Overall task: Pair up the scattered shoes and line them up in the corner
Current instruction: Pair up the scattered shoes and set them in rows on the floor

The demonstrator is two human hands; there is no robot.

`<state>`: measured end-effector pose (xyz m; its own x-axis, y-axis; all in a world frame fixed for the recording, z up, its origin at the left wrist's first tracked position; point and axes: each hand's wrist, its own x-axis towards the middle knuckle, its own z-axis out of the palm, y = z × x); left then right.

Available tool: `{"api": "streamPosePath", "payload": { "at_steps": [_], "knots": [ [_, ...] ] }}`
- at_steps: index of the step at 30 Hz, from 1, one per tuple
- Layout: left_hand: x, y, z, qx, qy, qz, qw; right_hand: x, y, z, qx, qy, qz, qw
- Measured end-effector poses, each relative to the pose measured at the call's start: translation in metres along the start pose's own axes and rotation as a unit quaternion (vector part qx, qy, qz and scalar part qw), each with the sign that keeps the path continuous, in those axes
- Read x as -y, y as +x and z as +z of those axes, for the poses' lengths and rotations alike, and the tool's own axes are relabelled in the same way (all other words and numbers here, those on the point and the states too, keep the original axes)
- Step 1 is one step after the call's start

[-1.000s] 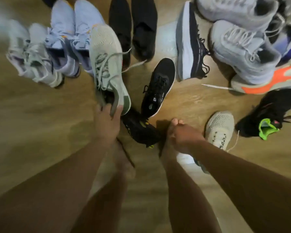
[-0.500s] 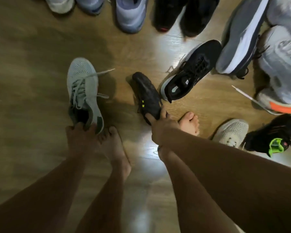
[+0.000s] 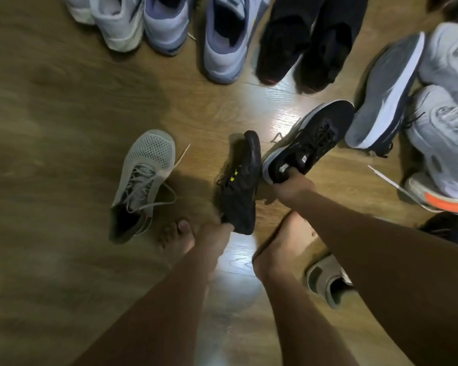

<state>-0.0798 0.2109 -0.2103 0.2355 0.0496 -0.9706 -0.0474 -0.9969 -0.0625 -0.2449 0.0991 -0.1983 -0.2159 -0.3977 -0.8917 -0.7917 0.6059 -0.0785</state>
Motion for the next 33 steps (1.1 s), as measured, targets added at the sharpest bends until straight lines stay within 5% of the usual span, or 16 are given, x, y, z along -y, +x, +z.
{"api": "streamPosePath", "payload": {
  "at_steps": [5, 11, 16, 21, 23, 26, 28, 33],
  "knots": [
    [-0.020, 0.002, 0.040, -0.041, -0.019, 0.030, 0.999, -0.049, 0.017, -0.011, 0.055, -0.188, -0.033, 0.980],
    [-0.043, 0.001, 0.023, 0.004, -0.007, 0.063, 0.998, -0.102, 0.013, -0.008, 0.045, -0.035, 0.006, 0.998],
    [-0.088, -0.023, -0.009, 0.008, -0.089, 0.134, 0.987, -0.099, -0.008, -0.011, -0.038, 0.107, -0.061, 0.992],
    [-0.116, -0.043, -0.015, -0.032, -0.134, 0.119, 0.983, -0.095, -0.028, -0.024, -0.062, 0.033, -0.170, 0.983],
    [-0.117, -0.049, -0.014, -0.090, -0.033, 0.247, 0.964, -0.098, -0.034, -0.028, -0.020, 0.000, -0.151, 0.988],
    [-0.107, -0.054, -0.010, -0.197, 0.268, 0.393, 0.857, -0.094, -0.043, -0.022, -0.002, -0.016, -0.123, 0.992],
    [-0.102, -0.051, -0.004, -0.178, 0.354, 0.386, 0.833, -0.085, -0.055, -0.016, -0.007, -0.072, -0.172, 0.983],
    [-0.079, -0.020, 0.003, -0.121, 0.501, 0.346, 0.784, -0.113, -0.028, 0.063, 0.201, -0.067, -0.166, 0.963]
  ]
}}
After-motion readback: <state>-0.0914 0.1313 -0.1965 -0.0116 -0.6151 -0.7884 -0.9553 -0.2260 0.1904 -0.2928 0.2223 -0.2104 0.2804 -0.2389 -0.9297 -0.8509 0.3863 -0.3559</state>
